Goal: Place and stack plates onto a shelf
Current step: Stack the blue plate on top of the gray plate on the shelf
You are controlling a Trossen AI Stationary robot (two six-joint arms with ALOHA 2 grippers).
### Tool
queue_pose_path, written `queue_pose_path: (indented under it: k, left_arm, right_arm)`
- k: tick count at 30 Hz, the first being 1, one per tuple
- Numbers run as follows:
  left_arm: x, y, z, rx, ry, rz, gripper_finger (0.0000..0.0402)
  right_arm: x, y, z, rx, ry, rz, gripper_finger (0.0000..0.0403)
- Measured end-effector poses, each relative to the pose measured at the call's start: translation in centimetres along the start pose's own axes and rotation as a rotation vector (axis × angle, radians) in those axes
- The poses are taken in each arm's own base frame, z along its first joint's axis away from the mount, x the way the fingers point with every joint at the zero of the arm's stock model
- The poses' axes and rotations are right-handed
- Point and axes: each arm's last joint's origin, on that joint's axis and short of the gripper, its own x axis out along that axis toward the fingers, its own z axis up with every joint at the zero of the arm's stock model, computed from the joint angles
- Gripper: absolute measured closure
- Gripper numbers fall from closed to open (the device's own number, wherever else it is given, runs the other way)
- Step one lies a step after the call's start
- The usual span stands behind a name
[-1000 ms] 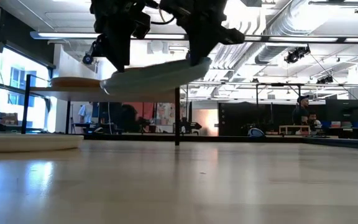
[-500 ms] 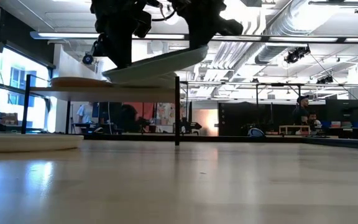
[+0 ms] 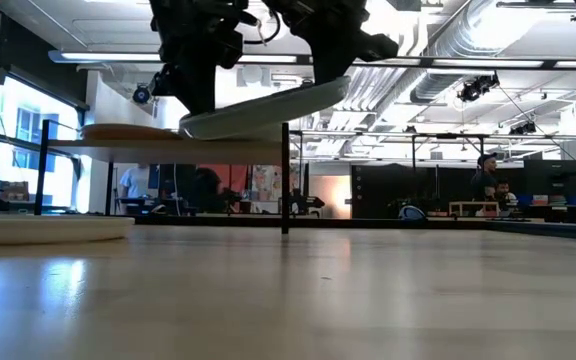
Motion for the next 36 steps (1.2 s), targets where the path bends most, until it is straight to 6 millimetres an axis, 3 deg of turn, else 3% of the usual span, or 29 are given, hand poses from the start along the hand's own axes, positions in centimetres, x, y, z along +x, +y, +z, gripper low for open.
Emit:
queue_pose_path:
  k: [12, 24, 32, 36]
  left_arm:
    - [-0.01, 0.09, 0.06, 0.019, 0.01, -0.021, 0.0289]
    - [0.0, 0.1, 0.09, 0.043, 0.004, -0.013, 0.0395]
    - [0.0, 0.09, 0.06, 0.058, 0.006, -0.011, 0.0398]
    - [0.0, 0.11, 0.06, 0.073, 0.004, -0.008, 0.0399]
  right_arm:
    - [-0.03, 0.51, 0.39, -0.013, -0.05, 0.045, 0.0403]
    - [-0.01, 0.44, 0.32, -0.028, -0.018, 0.057, 0.0403]
    - [0.0, 0.51, 0.35, -0.044, -0.021, 0.064, 0.0402]
    - [-0.01, 0.59, 0.39, -0.037, -0.024, 0.073, 0.0379]
